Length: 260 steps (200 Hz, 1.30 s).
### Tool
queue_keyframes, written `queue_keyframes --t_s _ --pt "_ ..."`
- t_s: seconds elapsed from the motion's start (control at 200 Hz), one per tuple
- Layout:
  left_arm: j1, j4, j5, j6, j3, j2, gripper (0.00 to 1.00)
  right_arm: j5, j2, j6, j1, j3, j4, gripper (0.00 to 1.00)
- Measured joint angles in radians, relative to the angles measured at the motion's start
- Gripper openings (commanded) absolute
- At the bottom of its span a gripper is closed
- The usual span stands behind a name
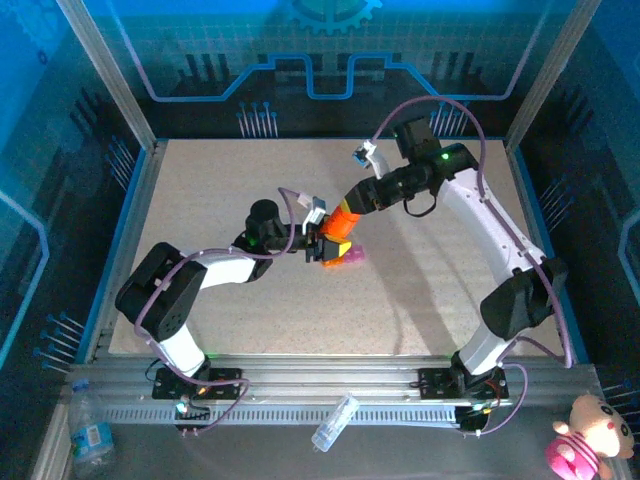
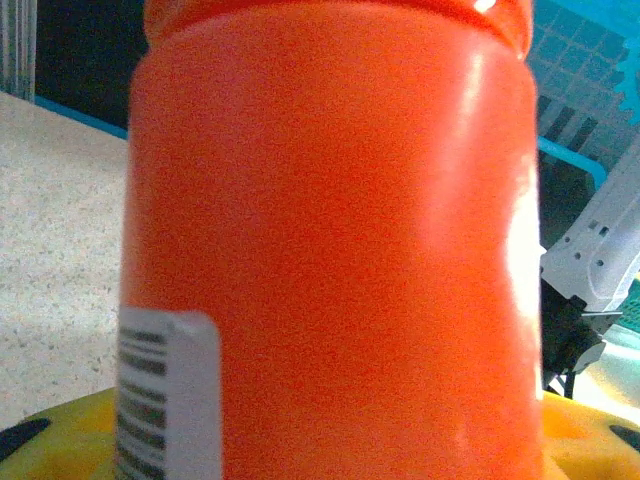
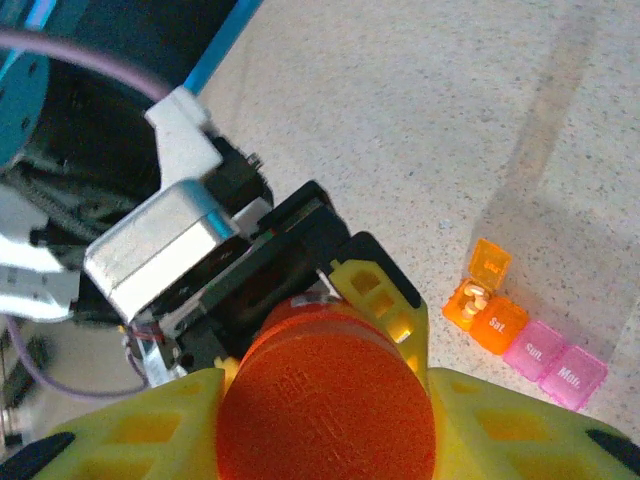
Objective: Sort the pills into containers
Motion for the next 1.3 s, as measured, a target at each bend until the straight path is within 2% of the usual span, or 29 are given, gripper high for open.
queue_keyframes --t_s 0.11,0.2,0.27,0.36,0.51,0.655,0.785,1.036,1.301 --pt "0.001 -0.016 -0.001 0.001 0.0 0.006 0.0 0.031 -0.043 0.114 0.006 -0.082 0.092 0.39" --pt "0.003 -0.019 -0.002 0.001 0.0 0.011 0.0 0.059 -0.063 0.182 0.016 -0.116 0.142 0.44" --pt "0.006 -0.018 -0.007 0.0 0.0 0.011 0.0 0.079 -0.065 0.217 0.023 -0.117 0.159 0.52" --pt "0.006 -0.012 -0.013 0.0 0.006 0.011 0.0 0.095 -0.065 0.24 0.027 -0.115 0.167 0.69" --pt "0.002 0.03 -0.016 0.0 0.037 0.011 0.0 0.079 -0.067 0.241 0.017 -0.101 0.166 0.79" --pt "0.002 0.053 -0.015 0.0 0.04 0.011 0.0 0.024 -0.089 0.169 -0.04 -0.071 0.156 0.83" --pt "0.002 0.064 -0.015 0.0 0.04 0.011 0.0 -0.035 -0.094 0.037 -0.083 -0.008 0.099 0.85" --pt "0.001 0.064 -0.014 -0.001 0.04 0.011 0.0 -0.092 -0.023 -0.215 -0.082 0.162 -0.085 0.86" --pt "0.001 0.063 -0.006 -0.001 0.041 0.011 0.0 -0.081 0.097 -0.318 -0.047 0.236 -0.203 0.85"
